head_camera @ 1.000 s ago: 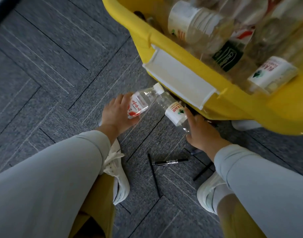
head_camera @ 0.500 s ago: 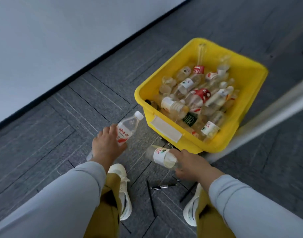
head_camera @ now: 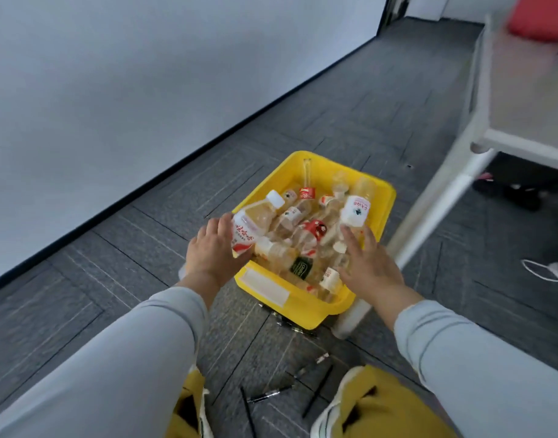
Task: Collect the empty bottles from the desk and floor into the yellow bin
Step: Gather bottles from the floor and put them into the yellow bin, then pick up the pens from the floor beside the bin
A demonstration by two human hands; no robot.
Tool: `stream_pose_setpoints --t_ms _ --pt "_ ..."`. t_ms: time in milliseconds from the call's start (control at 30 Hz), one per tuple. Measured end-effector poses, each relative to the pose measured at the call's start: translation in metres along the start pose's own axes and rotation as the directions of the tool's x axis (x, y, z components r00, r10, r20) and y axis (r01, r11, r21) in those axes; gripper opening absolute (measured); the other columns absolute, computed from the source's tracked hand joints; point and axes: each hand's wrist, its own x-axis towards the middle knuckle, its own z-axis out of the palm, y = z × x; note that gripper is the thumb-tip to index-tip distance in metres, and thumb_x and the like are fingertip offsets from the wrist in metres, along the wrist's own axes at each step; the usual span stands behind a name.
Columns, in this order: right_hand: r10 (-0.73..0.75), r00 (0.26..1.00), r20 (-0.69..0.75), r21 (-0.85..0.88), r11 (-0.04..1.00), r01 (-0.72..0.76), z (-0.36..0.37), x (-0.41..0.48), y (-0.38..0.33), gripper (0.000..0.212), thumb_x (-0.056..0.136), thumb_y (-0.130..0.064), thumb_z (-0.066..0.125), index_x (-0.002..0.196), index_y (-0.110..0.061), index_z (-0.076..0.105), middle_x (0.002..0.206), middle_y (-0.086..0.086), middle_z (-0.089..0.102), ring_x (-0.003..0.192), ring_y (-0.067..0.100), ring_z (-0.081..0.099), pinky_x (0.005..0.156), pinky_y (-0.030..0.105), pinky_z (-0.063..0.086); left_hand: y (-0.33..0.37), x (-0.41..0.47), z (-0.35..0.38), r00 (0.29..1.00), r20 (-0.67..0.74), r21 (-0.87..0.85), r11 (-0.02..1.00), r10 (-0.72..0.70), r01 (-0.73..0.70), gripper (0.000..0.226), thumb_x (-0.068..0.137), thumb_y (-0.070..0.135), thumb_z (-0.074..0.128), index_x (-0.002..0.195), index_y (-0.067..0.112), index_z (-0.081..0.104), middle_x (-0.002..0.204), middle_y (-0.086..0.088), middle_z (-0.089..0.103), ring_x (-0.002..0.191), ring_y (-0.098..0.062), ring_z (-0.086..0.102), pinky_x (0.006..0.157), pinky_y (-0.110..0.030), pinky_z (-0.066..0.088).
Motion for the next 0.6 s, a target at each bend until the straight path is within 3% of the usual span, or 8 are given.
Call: stream_pose_setpoints --t_ms 167,300,367,600 --pt "-0.099 0.993 0.06 -0.072 0.992 0.103 0.017 -0.013 0.009 0.076 0.094 -0.034 0.047 0.149 -0.028 -0.006 0.153 0.01 0.013 0.131 0.03 0.032 0.099 0.038 0.038 0.024 0.007 0.013 0.99 0.139 0.045 0.999 0.016 -0.023 0.082 0.079 0.052 0.063 0.143 0.021 0.023 0.135 -0.007 0.04 0.121 -0.03 0.045 0.095 -0.043 0.042" --pt "-0.106 0.989 0.105 -0.046 0.993 0.111 0.029 -0.011 0.024 0.074 0.095 -0.032 0.044 0.15 -0.028 -0.007 0.153 0.007 0.014 0.131 0.029 0.032 0.096 0.037 0.039 0.081 0.066 0.007 0.987 0.08 -0.036 0.99 0.136 -0.134 0.09 0.084 0.046 0.062 0.15 0.021 0.006 0.146 -0.009 0.031 0.133 -0.031 0.033 0.105 -0.042 0.033" --pt "-0.096 0.987 0.131 -0.036 0.994 0.101 0.035 -0.009 0.031 0.072 0.096 -0.032 0.043 0.15 -0.027 -0.006 0.153 0.007 0.015 0.133 0.029 0.03 0.098 0.039 0.039 0.106 0.085 0.006 0.992 0.017 -0.008 0.992 0.128 -0.128 0.093 0.085 0.048 0.06 0.15 0.019 0.001 0.15 -0.009 0.026 0.138 -0.03 0.025 0.111 -0.044 0.024" --pt "-0.113 0.975 0.19 -0.069 0.989 0.128 0.068 -0.025 0.04 0.065 0.096 -0.032 0.043 0.149 -0.022 0.007 0.146 0.006 0.028 0.128 0.027 0.034 0.096 0.039 0.041 0.067 0.007 0.06 0.987 0.119 0.024 0.993 0.111 -0.114 0.065 0.09 0.035 0.052 0.145 0.019 0.022 0.146 -0.007 0.028 0.132 -0.029 0.03 0.106 -0.041 0.03"
